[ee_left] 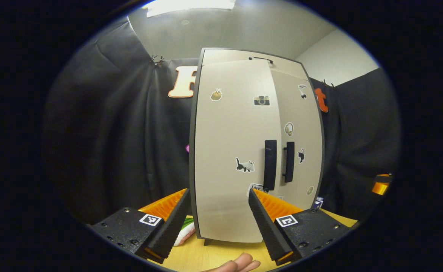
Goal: Grab one shoe with the right hand and put it into the shoe cabinet, grab the other shoe with the left hand and put it into the shoe cabinet; then close the right door with the right hand and the left door with the left hand.
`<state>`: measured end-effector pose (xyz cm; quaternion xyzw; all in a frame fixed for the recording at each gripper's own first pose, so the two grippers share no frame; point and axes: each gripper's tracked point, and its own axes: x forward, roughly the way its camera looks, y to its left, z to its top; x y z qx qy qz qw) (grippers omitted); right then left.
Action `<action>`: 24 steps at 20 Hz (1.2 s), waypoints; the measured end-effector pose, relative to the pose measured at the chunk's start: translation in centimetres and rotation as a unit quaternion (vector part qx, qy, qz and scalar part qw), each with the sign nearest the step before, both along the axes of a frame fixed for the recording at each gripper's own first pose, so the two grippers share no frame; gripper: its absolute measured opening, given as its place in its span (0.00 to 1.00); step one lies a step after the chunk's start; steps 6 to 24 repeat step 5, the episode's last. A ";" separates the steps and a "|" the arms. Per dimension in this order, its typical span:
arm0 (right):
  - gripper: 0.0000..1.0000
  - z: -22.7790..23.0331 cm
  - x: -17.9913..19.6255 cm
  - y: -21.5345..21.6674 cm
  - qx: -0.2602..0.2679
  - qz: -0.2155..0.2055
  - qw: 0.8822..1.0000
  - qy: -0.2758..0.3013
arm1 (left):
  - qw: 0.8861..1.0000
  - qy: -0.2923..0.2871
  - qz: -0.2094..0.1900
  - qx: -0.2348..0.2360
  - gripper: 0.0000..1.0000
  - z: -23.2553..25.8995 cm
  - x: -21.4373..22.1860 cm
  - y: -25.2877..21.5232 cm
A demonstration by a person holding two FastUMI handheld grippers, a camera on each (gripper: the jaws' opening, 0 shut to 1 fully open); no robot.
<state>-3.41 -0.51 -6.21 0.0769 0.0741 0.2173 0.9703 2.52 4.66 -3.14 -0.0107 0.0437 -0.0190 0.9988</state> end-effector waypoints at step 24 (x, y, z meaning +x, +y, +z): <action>0.98 0.8 -1.0 2.5 -0.001 0.003 1.000 -0.002 | 1.000 0.023 0.014 0.007 0.94 -1.6 -2.2 -1.0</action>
